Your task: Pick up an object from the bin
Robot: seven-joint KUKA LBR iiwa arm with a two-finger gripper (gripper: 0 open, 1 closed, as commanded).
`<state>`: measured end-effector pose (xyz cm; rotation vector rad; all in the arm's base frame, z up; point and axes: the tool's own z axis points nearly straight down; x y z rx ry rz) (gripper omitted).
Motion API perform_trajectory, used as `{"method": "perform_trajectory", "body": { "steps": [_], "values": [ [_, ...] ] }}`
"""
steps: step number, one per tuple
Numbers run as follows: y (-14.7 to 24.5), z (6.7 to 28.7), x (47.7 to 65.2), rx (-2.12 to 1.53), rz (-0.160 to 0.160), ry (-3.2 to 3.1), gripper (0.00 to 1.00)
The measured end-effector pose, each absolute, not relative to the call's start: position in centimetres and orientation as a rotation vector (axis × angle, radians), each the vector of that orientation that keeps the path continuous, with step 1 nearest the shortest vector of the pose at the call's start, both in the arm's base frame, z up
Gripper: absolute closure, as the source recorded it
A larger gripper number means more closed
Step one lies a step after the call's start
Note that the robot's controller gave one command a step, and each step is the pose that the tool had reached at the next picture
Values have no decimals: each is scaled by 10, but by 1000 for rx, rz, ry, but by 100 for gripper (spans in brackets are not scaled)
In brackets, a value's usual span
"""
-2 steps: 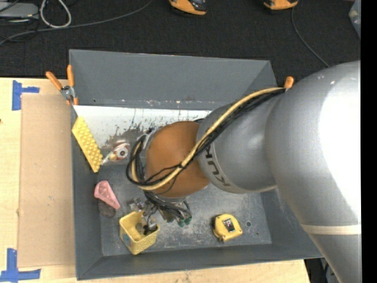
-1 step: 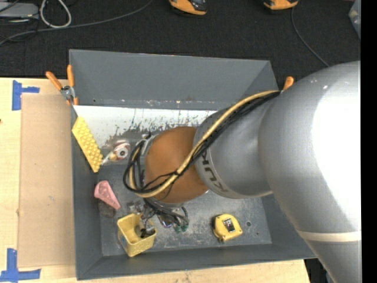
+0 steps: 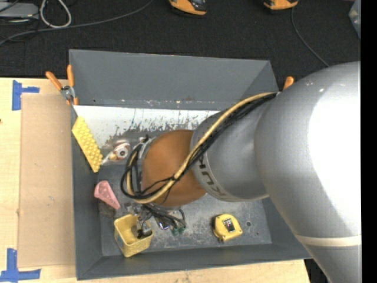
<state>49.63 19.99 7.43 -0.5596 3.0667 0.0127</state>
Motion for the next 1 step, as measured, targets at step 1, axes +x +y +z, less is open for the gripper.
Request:
{"method": "perform_trajectory", "body": {
  "steps": [1],
  "values": [
    [224, 72, 534, -782, 13, 3021, 100]
  ]
}}
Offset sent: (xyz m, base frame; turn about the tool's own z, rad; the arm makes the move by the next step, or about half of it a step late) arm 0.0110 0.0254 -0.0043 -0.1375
